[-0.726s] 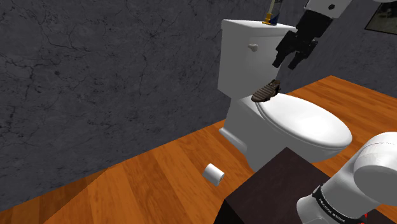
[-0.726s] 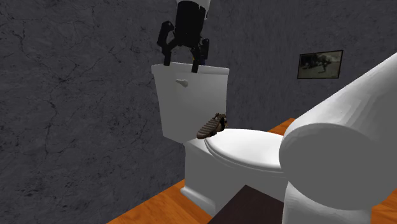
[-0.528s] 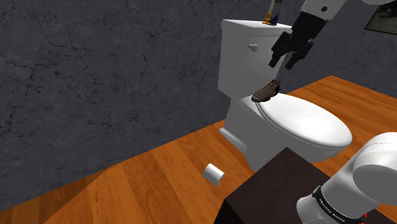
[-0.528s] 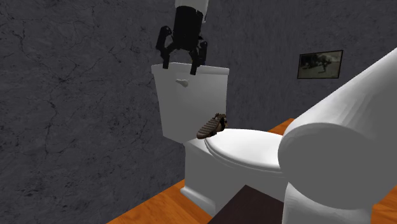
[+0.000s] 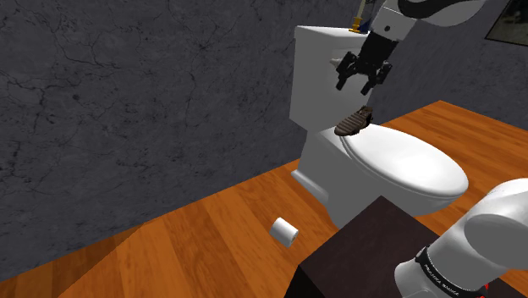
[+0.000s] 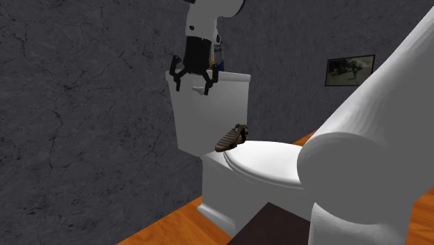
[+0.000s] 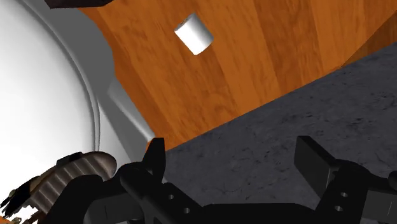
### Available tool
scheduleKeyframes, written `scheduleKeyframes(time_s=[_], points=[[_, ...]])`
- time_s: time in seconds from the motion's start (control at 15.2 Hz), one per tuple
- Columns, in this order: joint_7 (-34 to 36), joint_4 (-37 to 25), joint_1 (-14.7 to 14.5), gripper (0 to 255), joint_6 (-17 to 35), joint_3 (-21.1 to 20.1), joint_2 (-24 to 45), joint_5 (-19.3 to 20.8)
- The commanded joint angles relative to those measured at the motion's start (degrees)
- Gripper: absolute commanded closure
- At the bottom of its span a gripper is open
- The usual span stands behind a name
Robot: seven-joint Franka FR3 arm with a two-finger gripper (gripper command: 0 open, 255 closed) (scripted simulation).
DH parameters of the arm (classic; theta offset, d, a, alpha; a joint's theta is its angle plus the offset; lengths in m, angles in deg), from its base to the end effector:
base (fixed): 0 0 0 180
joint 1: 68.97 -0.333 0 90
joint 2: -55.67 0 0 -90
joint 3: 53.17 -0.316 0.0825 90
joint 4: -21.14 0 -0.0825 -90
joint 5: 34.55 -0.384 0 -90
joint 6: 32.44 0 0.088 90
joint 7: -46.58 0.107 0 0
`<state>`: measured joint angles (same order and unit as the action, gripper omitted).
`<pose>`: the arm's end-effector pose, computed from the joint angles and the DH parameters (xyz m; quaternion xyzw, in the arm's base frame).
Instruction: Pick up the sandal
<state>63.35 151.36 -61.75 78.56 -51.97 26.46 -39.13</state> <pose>0.4119 -0.0567 0.5668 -0.9691 0.2269 -0.0834 0.0498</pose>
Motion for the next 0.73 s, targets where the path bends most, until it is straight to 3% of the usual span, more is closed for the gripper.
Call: scheduleKeyframes(time_s=[0.0, 0.66], points=[[2.6, -1.7, 1.3, 0, 2.7, 0.0, 3.9, 0.6], [15.6, -10.5, 7.0, 0, 11.7, 1.2, 20.7, 4.4]])
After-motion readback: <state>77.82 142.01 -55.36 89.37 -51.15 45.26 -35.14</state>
